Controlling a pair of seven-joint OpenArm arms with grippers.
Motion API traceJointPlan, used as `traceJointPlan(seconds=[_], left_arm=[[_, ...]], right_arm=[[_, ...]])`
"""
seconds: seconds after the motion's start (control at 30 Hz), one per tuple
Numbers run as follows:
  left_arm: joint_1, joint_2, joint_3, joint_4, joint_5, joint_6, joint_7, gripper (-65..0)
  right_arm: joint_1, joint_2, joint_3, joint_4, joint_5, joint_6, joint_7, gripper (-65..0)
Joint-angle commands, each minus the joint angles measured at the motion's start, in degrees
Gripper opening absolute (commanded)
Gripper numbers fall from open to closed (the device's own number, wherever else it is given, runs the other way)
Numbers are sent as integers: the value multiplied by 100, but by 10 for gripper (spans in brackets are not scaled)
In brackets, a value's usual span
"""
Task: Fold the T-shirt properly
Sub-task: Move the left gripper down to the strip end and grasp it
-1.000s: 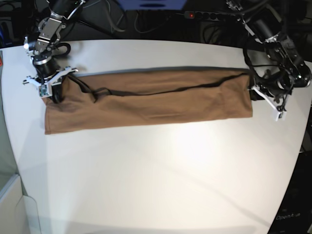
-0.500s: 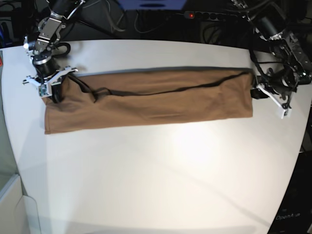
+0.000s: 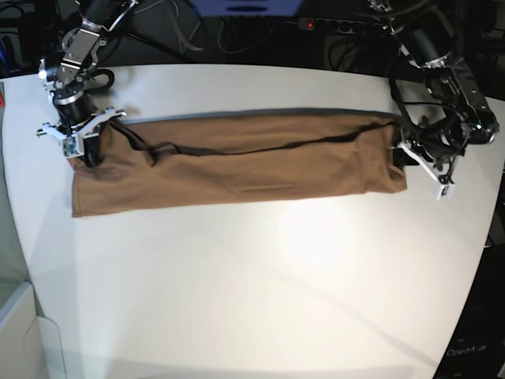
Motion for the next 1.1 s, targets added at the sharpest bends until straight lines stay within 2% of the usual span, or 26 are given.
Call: traceJointPlan(seconds=[0.0, 0.07, 0.17, 0.43, 0.7, 0.83, 0.93, 1.07], left_arm=[[-33, 8, 26, 25, 73, 10, 200, -530], [-42, 8, 26, 25, 73, 10, 218, -647], [-103, 8, 17, 25, 73, 10, 262, -621], [-218, 43, -80, 456, 56, 10, 613, -621], [-499, 615, -98, 1959, 117, 10, 1405, -621], [-675, 870, -62, 2267, 126, 10, 1427, -621], [-640, 966, 281, 2267, 91, 10, 1427, -621], [-569, 1274, 667, 2241, 65, 10, 1427, -621]], right_arm=[[-77, 17, 17, -43, -405, 14, -522, -595], [-77, 17, 17, -43, -405, 14, -522, -595], [-77, 17, 17, -43, -405, 14, -530, -595], [-77, 17, 17, -43, -405, 14, -530, -595], [-77, 9, 17, -43, -405, 14, -539, -595], [-77, -62, 17, -34, -405, 14, -539, -595], [-77, -79, 17, -34, -414, 14, -539, -595], [-77, -79, 17, -34, -414, 14, -539, -595]])
